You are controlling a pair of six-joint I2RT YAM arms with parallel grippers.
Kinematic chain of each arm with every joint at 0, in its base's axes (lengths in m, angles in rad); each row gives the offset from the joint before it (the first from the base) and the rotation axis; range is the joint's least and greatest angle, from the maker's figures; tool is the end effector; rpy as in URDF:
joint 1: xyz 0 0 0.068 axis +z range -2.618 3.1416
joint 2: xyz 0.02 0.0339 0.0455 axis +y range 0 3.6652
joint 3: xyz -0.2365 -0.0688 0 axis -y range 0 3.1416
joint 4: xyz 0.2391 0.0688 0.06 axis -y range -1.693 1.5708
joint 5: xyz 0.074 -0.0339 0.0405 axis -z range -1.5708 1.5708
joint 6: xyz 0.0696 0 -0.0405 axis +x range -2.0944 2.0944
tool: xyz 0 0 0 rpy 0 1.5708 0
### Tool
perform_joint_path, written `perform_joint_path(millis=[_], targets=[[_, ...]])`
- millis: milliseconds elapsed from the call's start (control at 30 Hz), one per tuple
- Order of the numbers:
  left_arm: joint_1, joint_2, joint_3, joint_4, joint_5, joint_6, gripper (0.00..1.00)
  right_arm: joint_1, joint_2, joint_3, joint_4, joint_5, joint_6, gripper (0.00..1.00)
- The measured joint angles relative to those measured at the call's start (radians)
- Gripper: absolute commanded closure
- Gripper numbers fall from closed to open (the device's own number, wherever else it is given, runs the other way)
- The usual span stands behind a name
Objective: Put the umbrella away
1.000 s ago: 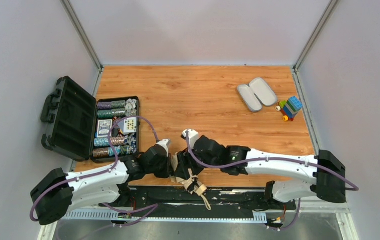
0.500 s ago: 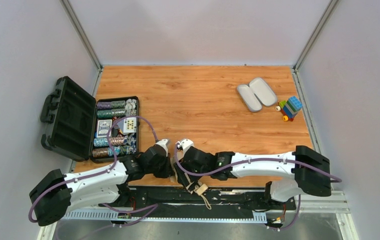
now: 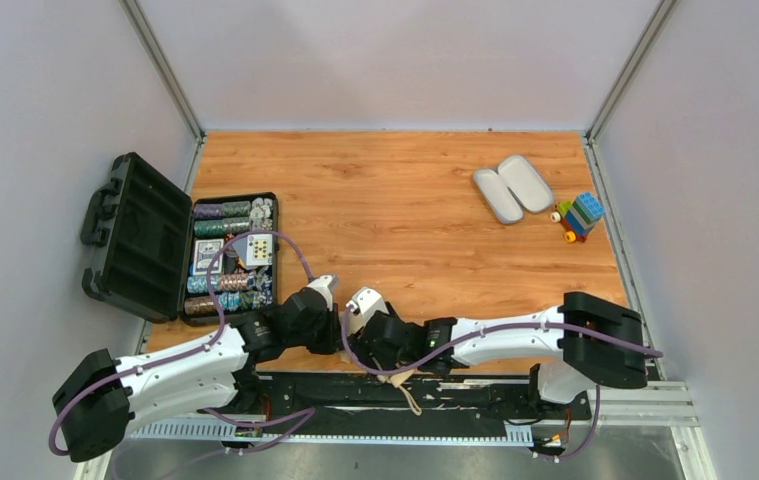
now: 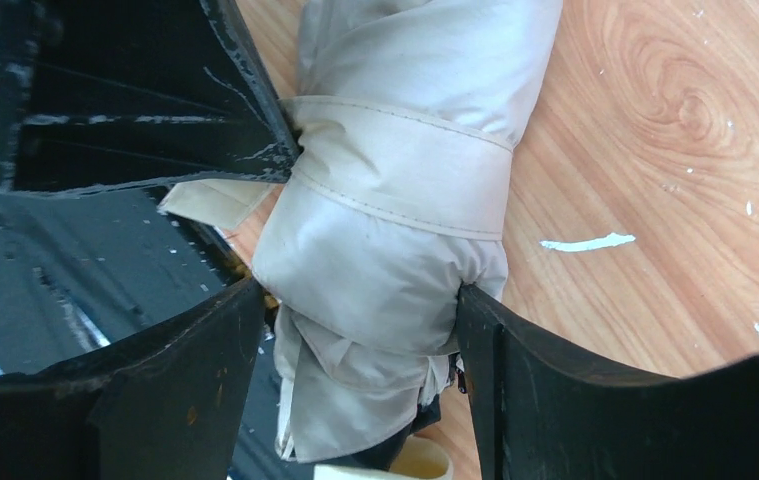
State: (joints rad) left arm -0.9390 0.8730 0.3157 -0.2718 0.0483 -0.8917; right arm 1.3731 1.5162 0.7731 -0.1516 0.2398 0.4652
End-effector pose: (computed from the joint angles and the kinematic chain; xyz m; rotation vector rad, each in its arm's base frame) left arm 0.1152 -0.1631 0.1134 0.0859 2.5991 -0.8399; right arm 0.0776 0.3030 0.1216 -1.0009 2.2927 0.5160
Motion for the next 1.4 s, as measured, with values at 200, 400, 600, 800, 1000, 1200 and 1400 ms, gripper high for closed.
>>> perform_joint_path(millis=[200, 400, 600, 800, 1000, 1200, 1400], targets=[[0.000, 0.000, 0.000, 0.006, 0.015, 0.000, 1.00, 0.051, 0.074, 0.019, 0.008, 0.108, -0.061, 0.29], [0.000, -0.008, 0.004, -0.017, 0.014, 0.000, 1.00, 0.106, 0.143, 0.071, -0.037, 0.240, -0.087, 0.49], [0.000, -0.028, 0.055, -0.100, 0.002, 0.009, 1.00, 0.090, 0.129, 0.021, 0.040, 0.291, -0.083, 0.91], [0.008, -0.069, 0.161, -0.183, 0.008, 0.025, 1.00, -0.051, 0.034, -0.127, 0.296, 0.023, -0.077, 1.00], [0.013, -0.082, 0.188, -0.231, 0.030, 0.032, 1.00, -0.220, 0.032, -0.252, 0.571, -0.365, -0.034, 1.00], [0.016, -0.082, 0.129, -0.138, 0.086, 0.021, 1.00, -0.365, 0.102, -0.314, 0.763, -0.665, 0.058, 1.00], [0.019, -0.072, 0.077, -0.068, 0.090, 0.024, 1.00, -0.476, 0.248, -0.315, 0.945, -0.898, 0.164, 1.00]])
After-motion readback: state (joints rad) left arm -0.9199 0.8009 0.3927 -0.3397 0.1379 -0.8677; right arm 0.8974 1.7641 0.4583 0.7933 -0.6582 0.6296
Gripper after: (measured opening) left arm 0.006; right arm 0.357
